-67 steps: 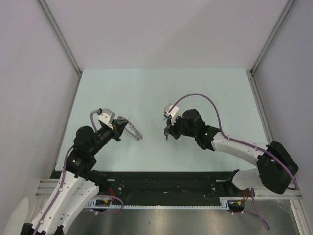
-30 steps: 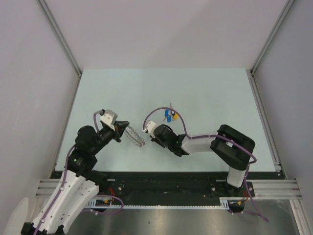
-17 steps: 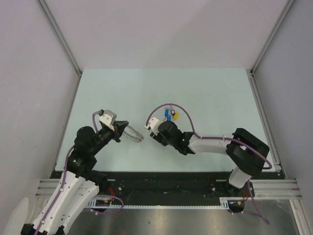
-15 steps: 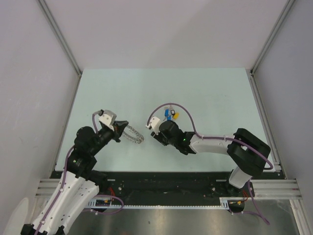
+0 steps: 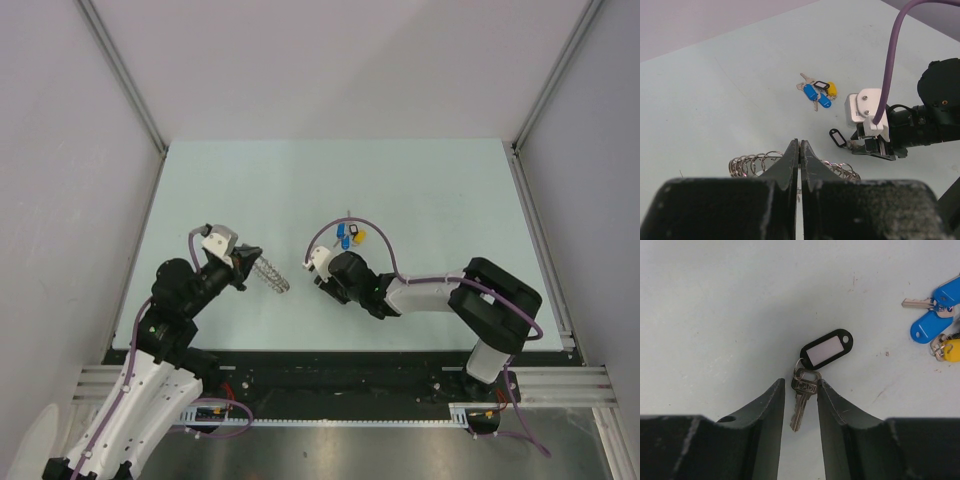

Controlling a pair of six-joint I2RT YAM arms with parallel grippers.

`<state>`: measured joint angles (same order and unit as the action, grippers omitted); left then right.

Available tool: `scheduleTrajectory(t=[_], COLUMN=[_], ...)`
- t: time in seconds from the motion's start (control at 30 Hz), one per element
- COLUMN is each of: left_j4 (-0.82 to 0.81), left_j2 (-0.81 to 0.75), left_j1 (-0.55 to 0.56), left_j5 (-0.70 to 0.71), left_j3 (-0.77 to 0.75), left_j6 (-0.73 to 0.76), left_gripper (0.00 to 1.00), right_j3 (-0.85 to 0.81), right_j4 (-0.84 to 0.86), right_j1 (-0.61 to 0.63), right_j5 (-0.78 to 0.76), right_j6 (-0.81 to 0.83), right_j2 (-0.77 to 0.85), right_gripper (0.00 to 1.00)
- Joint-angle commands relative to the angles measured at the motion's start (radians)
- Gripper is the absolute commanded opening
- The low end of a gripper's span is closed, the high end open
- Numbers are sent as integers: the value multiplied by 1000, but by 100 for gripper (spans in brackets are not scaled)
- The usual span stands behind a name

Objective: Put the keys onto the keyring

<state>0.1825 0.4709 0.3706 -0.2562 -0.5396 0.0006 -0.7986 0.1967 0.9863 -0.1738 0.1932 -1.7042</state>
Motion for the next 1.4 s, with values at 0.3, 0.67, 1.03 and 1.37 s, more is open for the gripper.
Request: scheduleTrajectory(t=[0.3,0.67,1.03,1.37], left_j4=[-40,-41,-41,-48], left_j2=[-9,-9,-9,-8], left_j1=[-9,-10,-10,-10], left_j5=[6,5,2,-14], left_j3=[-17,-19,-17,-17], left_j6=[10,10,10,12], left_gripper=[2,2,2,2], right_j3=[-1,-2,-2,9], right_j4=[69,78,61,23], right_j1=[-15,-24,-26,-41], right_j5=[-3,-1,2,71], right_j6=[2,15,9,-18], right_j2=[-34,-52,-37,55], right_gripper=[29,29,12,0])
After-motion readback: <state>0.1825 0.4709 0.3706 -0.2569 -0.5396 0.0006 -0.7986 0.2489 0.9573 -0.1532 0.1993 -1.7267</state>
